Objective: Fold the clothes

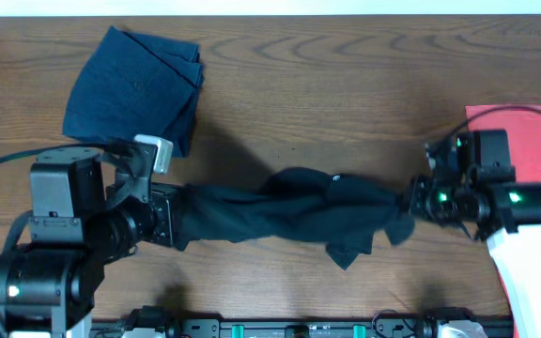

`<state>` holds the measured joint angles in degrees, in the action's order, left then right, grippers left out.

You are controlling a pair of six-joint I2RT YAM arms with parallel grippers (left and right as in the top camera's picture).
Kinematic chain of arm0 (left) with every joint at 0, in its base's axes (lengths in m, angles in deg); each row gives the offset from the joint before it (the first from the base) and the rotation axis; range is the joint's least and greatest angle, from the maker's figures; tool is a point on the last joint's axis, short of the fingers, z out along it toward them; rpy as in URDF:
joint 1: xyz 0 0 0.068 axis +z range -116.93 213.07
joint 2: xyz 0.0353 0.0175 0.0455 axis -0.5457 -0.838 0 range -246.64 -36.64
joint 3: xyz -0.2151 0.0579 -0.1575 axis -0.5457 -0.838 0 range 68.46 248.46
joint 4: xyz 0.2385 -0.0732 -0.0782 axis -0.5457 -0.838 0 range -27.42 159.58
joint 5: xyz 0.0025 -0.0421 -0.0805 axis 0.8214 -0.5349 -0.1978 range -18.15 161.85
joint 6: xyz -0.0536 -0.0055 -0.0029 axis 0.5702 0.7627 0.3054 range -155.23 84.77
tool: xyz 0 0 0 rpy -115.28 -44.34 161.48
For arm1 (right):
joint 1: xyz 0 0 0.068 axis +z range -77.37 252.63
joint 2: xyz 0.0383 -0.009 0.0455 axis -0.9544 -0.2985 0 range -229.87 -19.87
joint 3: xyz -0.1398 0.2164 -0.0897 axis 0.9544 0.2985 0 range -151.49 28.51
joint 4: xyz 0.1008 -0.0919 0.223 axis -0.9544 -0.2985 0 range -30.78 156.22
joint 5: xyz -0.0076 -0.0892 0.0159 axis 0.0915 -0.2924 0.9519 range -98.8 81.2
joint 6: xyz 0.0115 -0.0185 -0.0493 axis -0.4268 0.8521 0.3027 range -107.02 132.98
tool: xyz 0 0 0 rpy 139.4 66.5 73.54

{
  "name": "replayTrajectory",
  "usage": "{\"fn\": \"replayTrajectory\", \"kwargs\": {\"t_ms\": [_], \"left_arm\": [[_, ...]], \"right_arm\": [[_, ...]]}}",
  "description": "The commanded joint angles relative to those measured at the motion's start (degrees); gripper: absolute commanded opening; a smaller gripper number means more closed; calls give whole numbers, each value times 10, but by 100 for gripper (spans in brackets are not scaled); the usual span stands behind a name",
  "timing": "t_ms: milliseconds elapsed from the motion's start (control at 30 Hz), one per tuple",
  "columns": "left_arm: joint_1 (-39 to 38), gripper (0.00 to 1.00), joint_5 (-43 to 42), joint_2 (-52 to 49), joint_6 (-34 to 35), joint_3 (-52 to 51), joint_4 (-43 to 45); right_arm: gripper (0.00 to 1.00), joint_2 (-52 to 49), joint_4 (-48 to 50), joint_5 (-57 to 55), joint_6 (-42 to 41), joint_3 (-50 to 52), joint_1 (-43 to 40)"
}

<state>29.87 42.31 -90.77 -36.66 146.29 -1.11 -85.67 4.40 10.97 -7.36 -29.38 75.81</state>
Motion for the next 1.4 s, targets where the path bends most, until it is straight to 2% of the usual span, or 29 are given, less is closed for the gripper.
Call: {"fn": "replayTrajectory", "kwargs": {"t_ms": [0,200,367,567,600,667,800,1033,1133,1267,1367], "left_arm": [[2,6,59,-26,-9,3,-2],[2,6,130,-90,-9,-4,-50],[2,6,138,-133,-9,-4,-66],[2,7,138,-176,-6,-4,-47],[2,9,138,-183,-6,-4,-45],[2,34,138,-198,-6,-4,-45],[2,53,132,-220,-2,-4,-52],[-9,53,120,-226,-4,-9,-64],[-45,49,109,-226,-5,-21,-70],[-114,45,108,-226,7,-88,-36],[-150,46,126,-226,63,-166,25]], "right_arm": [[1,-54,52,-8,-23,8,1],[1,-177,112,15,-18,8,25],[1,-250,121,17,-9,8,45],[1,-261,142,16,3,7,54],[1,-259,144,16,3,7,54],[1,-254,146,16,3,7,51],[1,-244,147,17,16,7,41],[1,-243,156,16,18,7,36],[1,-243,162,17,17,7,36],[1,-243,162,17,17,7,36],[1,-243,159,17,18,7,36]]}}
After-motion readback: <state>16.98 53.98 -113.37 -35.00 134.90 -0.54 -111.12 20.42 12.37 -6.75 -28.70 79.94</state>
